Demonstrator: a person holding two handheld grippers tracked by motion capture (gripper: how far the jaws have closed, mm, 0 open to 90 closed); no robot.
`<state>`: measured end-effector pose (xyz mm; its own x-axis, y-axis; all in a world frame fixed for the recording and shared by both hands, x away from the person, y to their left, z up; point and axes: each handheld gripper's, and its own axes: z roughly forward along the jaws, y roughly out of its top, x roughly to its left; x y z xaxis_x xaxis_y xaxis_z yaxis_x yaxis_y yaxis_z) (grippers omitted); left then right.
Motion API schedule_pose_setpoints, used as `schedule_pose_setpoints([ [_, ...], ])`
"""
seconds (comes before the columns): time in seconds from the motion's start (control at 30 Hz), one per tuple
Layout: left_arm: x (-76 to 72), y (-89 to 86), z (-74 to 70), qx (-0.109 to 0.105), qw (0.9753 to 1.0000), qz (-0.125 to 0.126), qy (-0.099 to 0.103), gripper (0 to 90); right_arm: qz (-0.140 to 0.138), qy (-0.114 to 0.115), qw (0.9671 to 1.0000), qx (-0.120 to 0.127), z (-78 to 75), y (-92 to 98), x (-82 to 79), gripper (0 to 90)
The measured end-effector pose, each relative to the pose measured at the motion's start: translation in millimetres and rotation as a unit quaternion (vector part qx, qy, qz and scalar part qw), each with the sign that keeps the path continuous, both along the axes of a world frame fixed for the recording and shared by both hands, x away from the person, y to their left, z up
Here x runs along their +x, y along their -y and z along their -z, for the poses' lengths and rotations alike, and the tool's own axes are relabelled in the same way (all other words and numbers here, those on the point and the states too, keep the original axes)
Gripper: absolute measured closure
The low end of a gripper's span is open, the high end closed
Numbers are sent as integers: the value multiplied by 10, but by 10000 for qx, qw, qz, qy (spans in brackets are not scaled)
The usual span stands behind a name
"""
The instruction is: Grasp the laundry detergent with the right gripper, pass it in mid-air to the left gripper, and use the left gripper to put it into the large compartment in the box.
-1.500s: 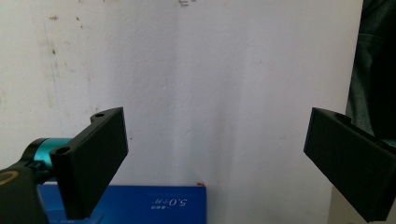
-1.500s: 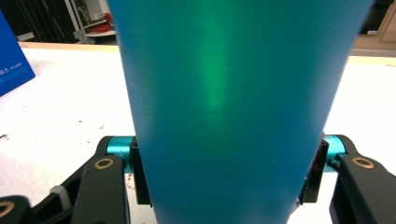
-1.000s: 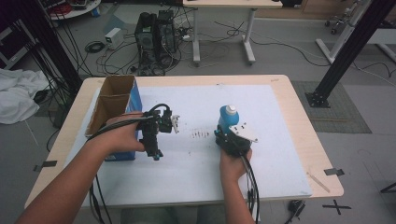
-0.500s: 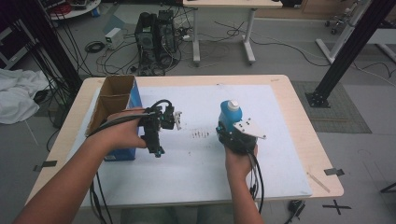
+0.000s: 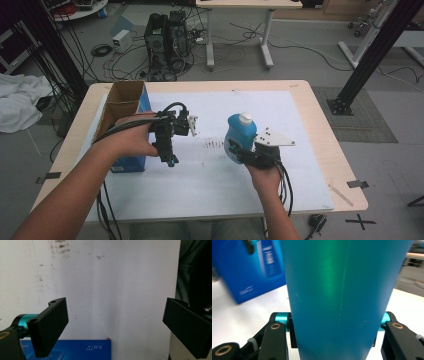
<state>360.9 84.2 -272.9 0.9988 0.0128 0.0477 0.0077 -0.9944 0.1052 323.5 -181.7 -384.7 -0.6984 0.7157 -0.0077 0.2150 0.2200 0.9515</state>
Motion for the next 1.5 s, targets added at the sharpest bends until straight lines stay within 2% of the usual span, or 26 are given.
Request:
schedule_pose_setpoints([
  [0.03, 0, 0, 0, 0, 10000, 0, 0, 62, 0, 0, 10000, 0, 0, 0, 0, 458],
  [0.1, -18, 17, -19, -2, 10000, 21, -1, 62, -370, -17, 9993, 23, 16, 3, -24, 458],
  [0.17, -39, 41, -33, -14, 10000, 65, 5, 62, -474, -27, 9989, 26, 23, 1, -31, 458],
  [0.23, -68, 84, -51, 8, 9999, 114, 6, 62, -853, 11, 9963, 64, 49, -12, -39, 458],
  [0.3, -70, 99, -61, 29, 9998, 170, -21, 62, -967, -33, 9953, 76, 55, -20, -49, 458],
  [0.33, -90, 126, -59, -27, 9998, 209, -22, 62, -1209, 43, 9927, 11, 69, -47, -53, 458],
  [0.37, -94, 139, -70, 17, 9997, 240, 5, 62, -1319, -44, 9913, -5, 72, -65, -74, 458],
  [0.43, -105, 158, -77, -13, 9997, 239, -28, 62, -1423, 32, 9898, -73, 75, -75, -67, 458],
  [0.47, -108, 174, -87, -2, 9996, 289, -30, 62, -1675, -3, 9858, -76, 82, -118, -87, 458],
  [0.5, -115, 189, -93, 5, 9995, 316, -25, 62, -1675, -3, 9858, -76, 82, -118, -87, 458],
  [0.53, -134, 217, -101, -33, 9995, 308, -17, 62, -1886, 37, 9820, -123, 88, -154, -93, 458],
  [0.57, -134, 217, -101, -33, 9995, 308, -17, 62, -1886, 37, 9820, -123, 88, -154, -93, 458],
  [0.73, -180, 284, -133, -12, 9991, 430, -56, 62, -2341, 54, 9721, -161, 117, -249, -95, 458],
  [0.77, -180, 284, -133, -12, 9991, 430, -56, 62, -2341, 54, 9721, -161, 117, -249, -95, 458],
  [0.8, -189, 294, -138, 0, 9990, 451, -63, 62, -2471, 38, 9689, -133, 128, -275, -92, 458],
  [0.93, -221, 345, -139, 35, 9986, 517, -114, 62, -2716, 43, 9622, -188, 140, -334, -86, 458],
  [0.97, -221, 345, -139, 35, 9986, 517, -114, 62, -2716, 43, 9622, -188, 140, -334, -86, 458],
  [1.0, -236, 360, -133, 40, 9986, 492, -173, 62, -2841, 40, 9584, -264, 142, -362, -79, 458],
  [1.03, -232, 369, -139, 50, 9984, 551, -77, 62, -2872, 81, 9575, -269, 149, -383, -70, 458],
  [1.1, -235, 372, -136, 28, 9984, 560, -89, 62, -2960, 52, 9549, -211, 154, -420, -67, 458],
  [1.17, -234, 376, -136, 31, 9985, 535, -140, 62, -2967, 17, 9548, -196, 153, -436, -69, 459],
  [1.2, -233, 378, -139, 36, 9984, 539, -139, 62, -3059, 161, 9517, -219, 156, -476, -45, 458],
  [1.3, -231, 382, -136, 32, 9983, 561, -149, 62, -3149, 160, 9488, -216, 150, -513, -39, 458],
  [1.33, -248, 386, -128, 55, 9984, 508, -229, 62, -3235, -13, 9459, -231, 147, -547, -58, 458],
  [1.43, -262, 403, -120, 68, 9982, 582, -140, 62, -3311, -14, 9434, -207, 150, -612, -49, 458],
  [1.5, -278, 406, -112, 69, 9983, 542, -193, 62, -3339, -28, 9421, -302, 142, -622, -48, 458],
])
